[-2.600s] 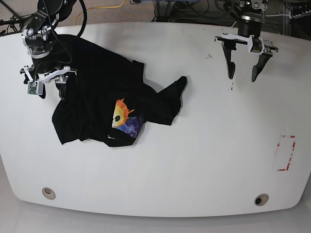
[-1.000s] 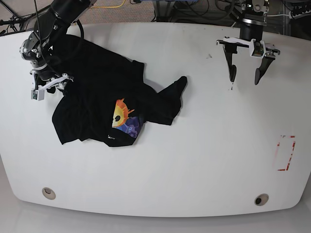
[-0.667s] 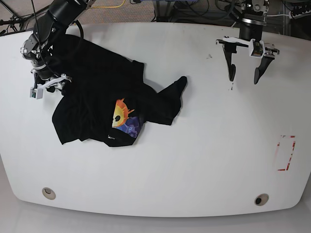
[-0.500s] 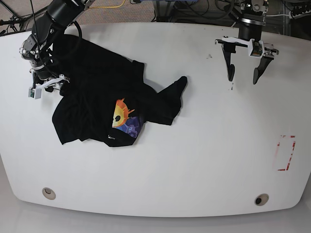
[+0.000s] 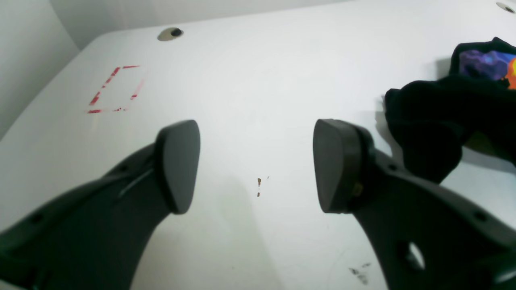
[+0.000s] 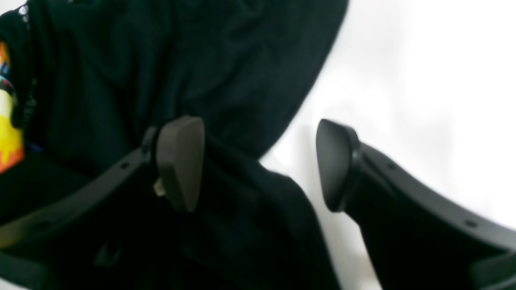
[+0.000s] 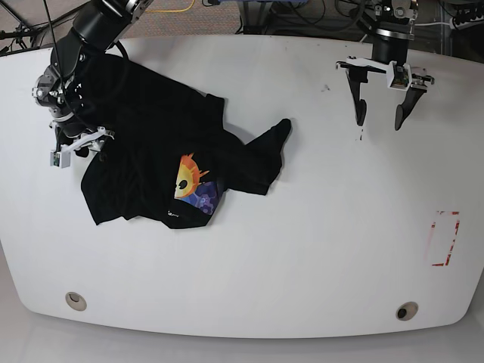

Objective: Fold the T-shirt properly
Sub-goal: 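Grasp the black T-shirt fabric with the right gripper, then drag the shirt with the right gripper while lowering the left gripper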

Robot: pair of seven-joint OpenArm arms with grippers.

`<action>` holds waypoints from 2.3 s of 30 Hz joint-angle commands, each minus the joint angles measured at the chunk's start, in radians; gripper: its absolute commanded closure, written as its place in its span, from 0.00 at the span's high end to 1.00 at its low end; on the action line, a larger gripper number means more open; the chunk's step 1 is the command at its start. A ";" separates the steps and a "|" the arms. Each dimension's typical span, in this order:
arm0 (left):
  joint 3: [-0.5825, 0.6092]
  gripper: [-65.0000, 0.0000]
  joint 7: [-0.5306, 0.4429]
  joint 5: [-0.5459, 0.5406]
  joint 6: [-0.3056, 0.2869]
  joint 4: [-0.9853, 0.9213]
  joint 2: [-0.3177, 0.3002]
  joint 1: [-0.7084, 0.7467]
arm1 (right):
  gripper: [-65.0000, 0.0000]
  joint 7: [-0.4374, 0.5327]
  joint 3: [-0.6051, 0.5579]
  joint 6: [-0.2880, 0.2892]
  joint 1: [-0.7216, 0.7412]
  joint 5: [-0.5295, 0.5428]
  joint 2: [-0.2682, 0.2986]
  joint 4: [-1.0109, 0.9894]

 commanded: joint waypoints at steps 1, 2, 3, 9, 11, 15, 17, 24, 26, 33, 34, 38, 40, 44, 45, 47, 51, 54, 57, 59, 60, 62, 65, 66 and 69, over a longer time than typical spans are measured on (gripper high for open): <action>-0.004 0.64 -0.030 0.000 0.005 0.013 -0.002 0.006 | 0.64 0.023 -0.011 0.012 0.012 0.021 0.007 0.030; -0.009 0.64 -0.031 -0.001 0.005 0.013 -0.002 0.006 | 0.64 0.018 -0.015 0.012 0.005 0.020 -0.004 0.028; -0.013 0.64 -0.032 -0.003 0.005 0.014 -0.003 0.006 | 0.65 0.013 -0.019 0.012 -0.002 0.019 -0.014 0.026; -0.012 0.64 -0.030 -0.002 0.005 0.015 -0.002 0.005 | 0.64 0.000 -0.037 0.012 -0.011 0.017 -0.037 0.031; -0.011 0.64 -0.030 -0.002 0.004 0.014 -0.002 0.003 | 0.64 -0.006 -0.041 0.012 -0.013 0.017 -0.046 0.032; -0.006 0.65 -0.025 -0.001 0.002 0.019 -0.003 0.000 | 0.57 -0.017 -0.052 0.012 -0.015 0.013 -0.084 0.055; -0.005 0.65 -0.026 -0.001 0.002 0.019 -0.002 -0.002 | 0.54 -0.020 -0.051 0.012 -0.016 0.011 -0.090 0.056; -0.007 0.65 -0.036 -0.002 0.006 0.018 -0.002 -0.005 | 0.43 -0.014 -0.070 0.012 -0.013 0.008 -0.100 0.055; -0.007 0.65 -0.037 -0.002 0.005 0.018 -0.002 -0.004 | 0.43 -0.014 -0.074 0.012 -0.012 0.008 -0.101 0.056; 0.003 0.65 -0.034 -0.002 0.004 0.019 -0.003 -0.006 | 0.39 -0.003 -0.090 0.012 -0.011 0.008 -0.104 0.067; 0.003 0.65 -0.035 -0.001 0.004 0.019 -0.003 -0.006 | 0.37 -0.003 -0.091 0.012 -0.010 0.007 -0.105 0.069; 0.004 0.65 -0.037 -0.001 0.004 0.020 -0.003 -0.006 | 0.30 -0.003 -0.101 0.012 -0.011 0.007 -0.106 0.080; 0.004 0.65 -0.038 -0.001 0.004 0.019 -0.003 -0.007 | 0.26 -0.003 -0.103 0.012 -0.012 0.006 -0.105 0.088; 0.003 0.65 -0.039 -0.002 0.007 0.016 -0.002 -0.015 | 0.15 -0.006 -0.099 0.012 -0.019 0.001 -0.104 0.111; 0.003 0.65 -0.039 -0.002 0.007 0.015 -0.002 -0.015 | 0.13 -0.007 -0.100 0.012 -0.021 0.000 -0.104 0.118; 0.003 0.65 -0.038 -0.002 0.008 0.015 -0.002 -0.015 | 0.10 -0.009 -0.102 0.012 -0.024 -0.001 -0.103 0.131; 0.004 0.65 -0.037 -0.003 0.007 0.015 0.000 -0.019 | 0.05 -0.016 -0.110 0.012 -0.035 -0.002 -0.107 0.160; 0.006 0.65 -0.024 -0.003 0.006 0.010 0.000 -0.031 | 0.03 -0.038 -0.116 0.012 -0.050 -0.005 -0.127 0.192; 0.008 0.65 -0.017 -0.005 0.005 0.009 0.000 -0.036 | 0.03 -0.053 -0.122 0.012 -0.062 -0.008 -0.138 0.223; 0.009 0.65 -0.013 -0.005 0.005 0.008 0.000 -0.040 | 0.03 -0.065 -0.129 0.012 -0.068 -0.007 -0.144 0.246; 0.012 0.65 0.000 -0.004 0.005 0.009 -0.001 -0.047 | 0.02 -0.088 -0.134 0.012 -0.069 -0.002 -0.156 0.285; 0.016 0.65 0.016 -0.005 0.004 0.009 -0.001 -0.057 | 0.02 -0.119 -0.145 0.012 -0.070 0.005 -0.171 0.338; 0.022 0.65 0.035 -0.006 0.003 0.011 -0.001 -0.064 | 0.01 -0.145 -0.160 0.012 -0.073 0.010 -0.178 0.375; 0.024 0.65 0.040 -0.006 0.002 0.010 -0.001 -0.065 | 0.02 -0.152 -0.167 0.012 -0.073 0.012 -0.180 0.387; 0.030 0.65 0.049 -0.008 0.000 0.011 0.001 -0.065 | 0.02 -0.175 -0.185 0.012 -0.072 0.022 -0.186 0.420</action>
